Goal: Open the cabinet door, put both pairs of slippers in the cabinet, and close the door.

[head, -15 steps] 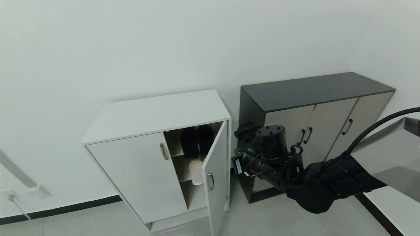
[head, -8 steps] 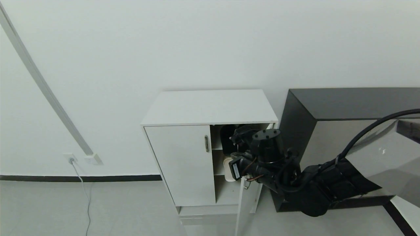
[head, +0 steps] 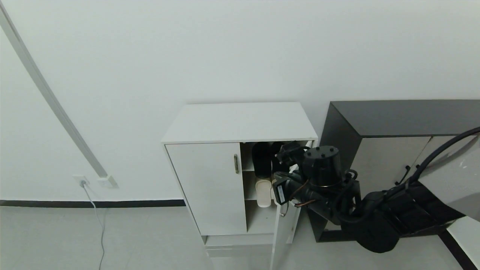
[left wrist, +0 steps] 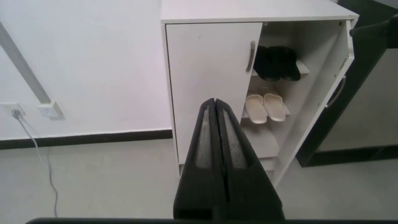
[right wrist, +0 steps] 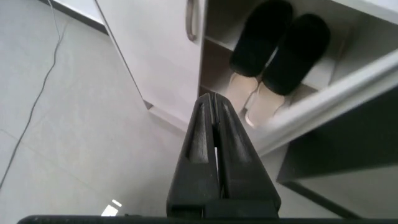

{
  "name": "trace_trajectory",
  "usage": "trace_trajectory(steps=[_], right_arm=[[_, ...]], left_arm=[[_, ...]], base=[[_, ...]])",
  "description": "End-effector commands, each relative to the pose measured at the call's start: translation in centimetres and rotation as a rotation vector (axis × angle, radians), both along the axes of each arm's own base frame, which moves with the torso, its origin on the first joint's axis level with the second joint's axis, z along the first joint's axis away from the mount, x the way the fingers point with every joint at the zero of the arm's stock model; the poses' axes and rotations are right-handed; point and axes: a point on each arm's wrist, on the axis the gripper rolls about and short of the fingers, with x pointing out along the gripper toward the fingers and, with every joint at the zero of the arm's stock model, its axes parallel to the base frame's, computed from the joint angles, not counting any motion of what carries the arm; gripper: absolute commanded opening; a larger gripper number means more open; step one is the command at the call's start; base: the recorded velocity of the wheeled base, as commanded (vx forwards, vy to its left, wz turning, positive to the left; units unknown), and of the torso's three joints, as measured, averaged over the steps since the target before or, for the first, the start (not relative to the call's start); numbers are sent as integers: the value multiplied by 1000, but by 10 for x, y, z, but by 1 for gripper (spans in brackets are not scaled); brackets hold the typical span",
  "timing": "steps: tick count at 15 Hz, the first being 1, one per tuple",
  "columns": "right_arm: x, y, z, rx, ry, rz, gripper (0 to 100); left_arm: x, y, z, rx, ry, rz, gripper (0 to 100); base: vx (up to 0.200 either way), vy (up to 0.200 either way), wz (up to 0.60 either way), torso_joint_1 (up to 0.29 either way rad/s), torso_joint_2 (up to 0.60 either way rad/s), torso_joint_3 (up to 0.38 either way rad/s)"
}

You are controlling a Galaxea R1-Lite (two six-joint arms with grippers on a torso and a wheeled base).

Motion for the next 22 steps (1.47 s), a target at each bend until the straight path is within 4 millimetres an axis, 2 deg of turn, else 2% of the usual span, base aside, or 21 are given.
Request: trace_trajectory(steps=[1,3,7,10,13,19,22], right_arm=[[-13,-17,15,13,-14,-9,0],[-25,-32,14,-6,6,-20,0],[-47,-64,-3,-64,76,-55,0],[-50,-77,-16,-86,131,-65,0],[-43,-77,-27,-96,163,-57,0],[-9,-55,-64,-81,167,-73,0],[5,-47,-66,-67,152,-77,0]], left_arm=[[0,0,0,0,0,0,0],[0,0,0,0,0,0,0],[0,0,0,0,0,0,0],[0,0,0,0,0,0,0],[0,0,0,0,0,2,0],[0,0,0,0,0,2,0],[0,0,0,0,0,2,0]], base=[[200,0,0,2,7,2],[200,0,0,-7,-7,9],[0,0,0,0,0,0],[0,0,0,0,0,0],[0,0,0,0,0,0],[0,0,0,0,0,0],[0,0,0,0,0,0]])
